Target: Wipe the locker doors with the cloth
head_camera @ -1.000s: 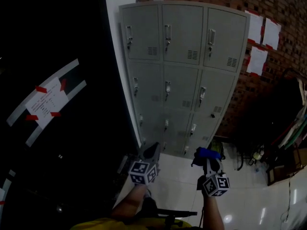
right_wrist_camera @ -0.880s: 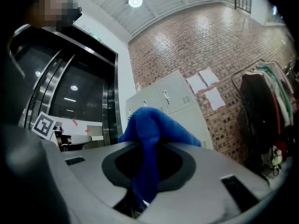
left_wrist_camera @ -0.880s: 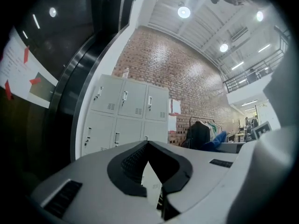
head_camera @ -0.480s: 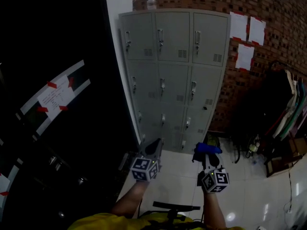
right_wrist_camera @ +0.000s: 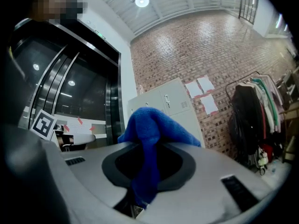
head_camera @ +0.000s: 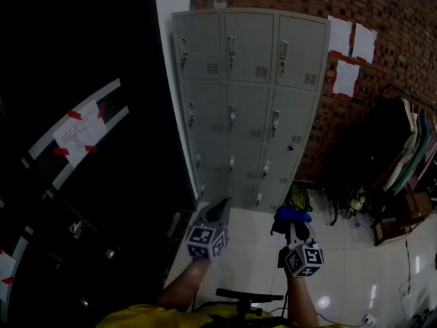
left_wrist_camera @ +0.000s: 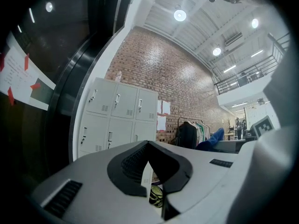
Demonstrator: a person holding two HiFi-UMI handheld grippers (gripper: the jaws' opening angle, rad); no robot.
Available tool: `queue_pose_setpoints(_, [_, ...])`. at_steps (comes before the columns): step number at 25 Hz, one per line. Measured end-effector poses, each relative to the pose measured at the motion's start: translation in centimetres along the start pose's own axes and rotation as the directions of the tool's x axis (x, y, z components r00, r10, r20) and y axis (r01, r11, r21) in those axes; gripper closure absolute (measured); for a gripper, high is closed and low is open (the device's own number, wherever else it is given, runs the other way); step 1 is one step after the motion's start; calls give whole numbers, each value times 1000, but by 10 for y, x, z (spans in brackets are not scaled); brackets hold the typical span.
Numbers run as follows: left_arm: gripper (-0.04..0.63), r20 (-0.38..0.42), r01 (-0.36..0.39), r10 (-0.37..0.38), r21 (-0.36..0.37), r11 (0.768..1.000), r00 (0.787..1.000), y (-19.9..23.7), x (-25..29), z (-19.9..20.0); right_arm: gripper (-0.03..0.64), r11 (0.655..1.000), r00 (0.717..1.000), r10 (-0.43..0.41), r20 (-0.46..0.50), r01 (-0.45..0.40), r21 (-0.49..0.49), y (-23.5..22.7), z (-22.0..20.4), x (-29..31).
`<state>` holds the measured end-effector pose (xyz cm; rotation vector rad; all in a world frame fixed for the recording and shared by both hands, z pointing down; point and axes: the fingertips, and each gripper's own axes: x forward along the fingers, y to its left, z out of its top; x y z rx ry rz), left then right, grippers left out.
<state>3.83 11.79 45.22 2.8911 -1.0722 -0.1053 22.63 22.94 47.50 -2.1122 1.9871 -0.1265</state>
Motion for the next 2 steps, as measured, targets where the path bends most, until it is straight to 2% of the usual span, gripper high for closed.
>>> queue_pose_setpoints(2, [603,-3,9,-9,2,1000,1000,-2,-2,1,546,1000,1000,-5,-1,5,5,2,-1,0])
